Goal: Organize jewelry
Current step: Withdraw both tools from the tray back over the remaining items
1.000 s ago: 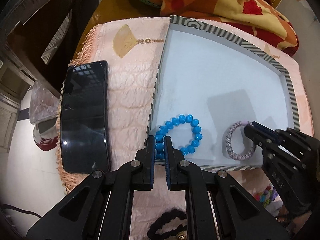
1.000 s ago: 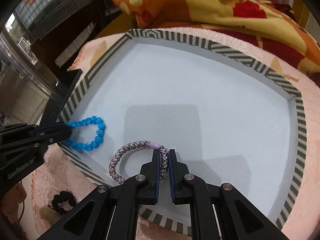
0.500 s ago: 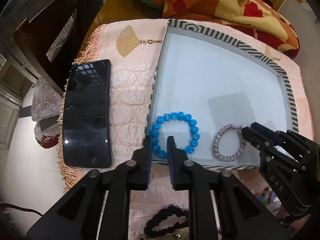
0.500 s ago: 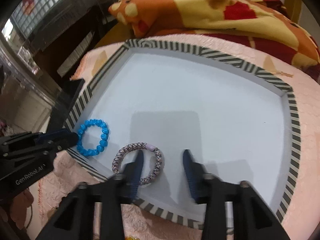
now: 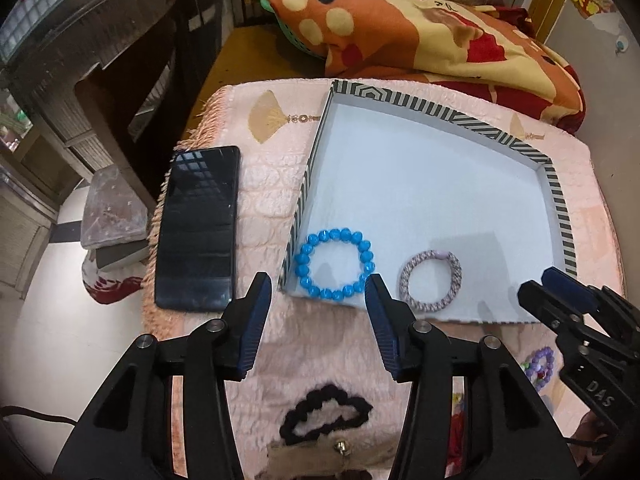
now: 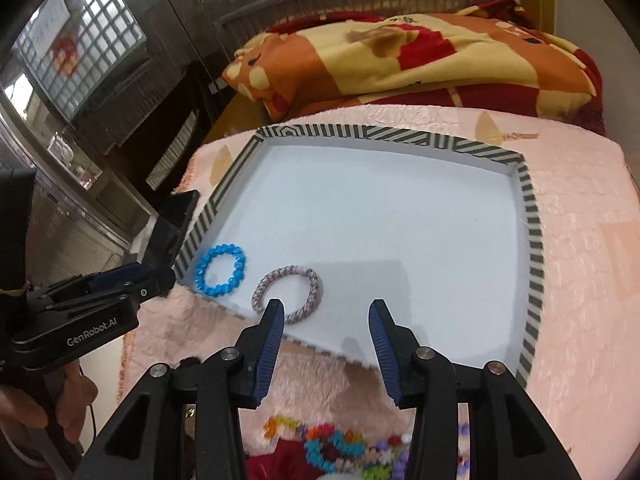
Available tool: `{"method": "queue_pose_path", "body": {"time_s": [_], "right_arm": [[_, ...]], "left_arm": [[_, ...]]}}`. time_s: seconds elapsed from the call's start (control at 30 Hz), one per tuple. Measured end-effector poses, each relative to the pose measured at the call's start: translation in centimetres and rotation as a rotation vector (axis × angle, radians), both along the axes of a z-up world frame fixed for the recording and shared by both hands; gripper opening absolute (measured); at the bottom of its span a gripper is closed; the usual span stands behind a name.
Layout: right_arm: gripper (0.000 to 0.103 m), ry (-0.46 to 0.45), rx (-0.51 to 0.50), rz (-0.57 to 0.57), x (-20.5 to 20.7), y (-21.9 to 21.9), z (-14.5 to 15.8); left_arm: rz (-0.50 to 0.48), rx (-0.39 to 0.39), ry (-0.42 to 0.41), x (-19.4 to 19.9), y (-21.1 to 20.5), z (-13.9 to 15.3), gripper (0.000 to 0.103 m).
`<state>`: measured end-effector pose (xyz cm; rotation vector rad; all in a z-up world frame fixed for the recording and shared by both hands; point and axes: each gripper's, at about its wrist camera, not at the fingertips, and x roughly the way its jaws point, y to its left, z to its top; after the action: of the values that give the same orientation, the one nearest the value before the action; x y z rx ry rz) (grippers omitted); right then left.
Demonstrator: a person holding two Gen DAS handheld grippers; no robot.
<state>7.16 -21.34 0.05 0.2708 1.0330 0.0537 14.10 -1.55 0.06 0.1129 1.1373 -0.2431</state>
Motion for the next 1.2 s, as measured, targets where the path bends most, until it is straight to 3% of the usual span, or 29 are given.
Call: {"method": "queue_pose_path", "body": {"time_s": [0.73, 1.2], "right_arm": [[0.043, -0.055, -0.015, 0.026, -10.0, 1.1, 2.5], [0.050, -0.072, -0.042, 0.040, -13.4, 1.0, 2.8]], "left_arm": [[0.034, -0.015, -0.061, -10.3, -0.1, 2.5, 0.048], [0.045, -0.018, -0.080, -13.5, 0.5, 3.3, 0.048]]}}
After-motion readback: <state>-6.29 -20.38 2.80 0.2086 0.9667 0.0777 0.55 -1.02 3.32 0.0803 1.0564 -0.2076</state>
